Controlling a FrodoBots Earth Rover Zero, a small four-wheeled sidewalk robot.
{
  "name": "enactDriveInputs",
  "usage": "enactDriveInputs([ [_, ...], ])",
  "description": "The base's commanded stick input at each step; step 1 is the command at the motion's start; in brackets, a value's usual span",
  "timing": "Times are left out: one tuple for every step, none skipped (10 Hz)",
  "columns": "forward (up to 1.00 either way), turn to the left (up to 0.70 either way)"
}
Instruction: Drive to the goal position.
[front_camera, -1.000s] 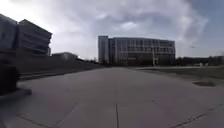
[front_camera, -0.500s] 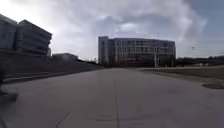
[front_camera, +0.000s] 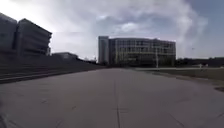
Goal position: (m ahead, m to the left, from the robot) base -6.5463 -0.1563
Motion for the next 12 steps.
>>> enactDriveInputs([
  [0.76,-0.11],
  [0.23,-0.35],
  [0.0,-0.45],
  [0.0,-0.45],
  [0.0,-0.45],
  [0.0,-0.45],
  [0.0,-0.45],
  [0.0,-0.45],
  [0.0,-0.45],
  [0.0,-0.45],
  [0.0,-0.45],
  [0.0,-0.45],
])
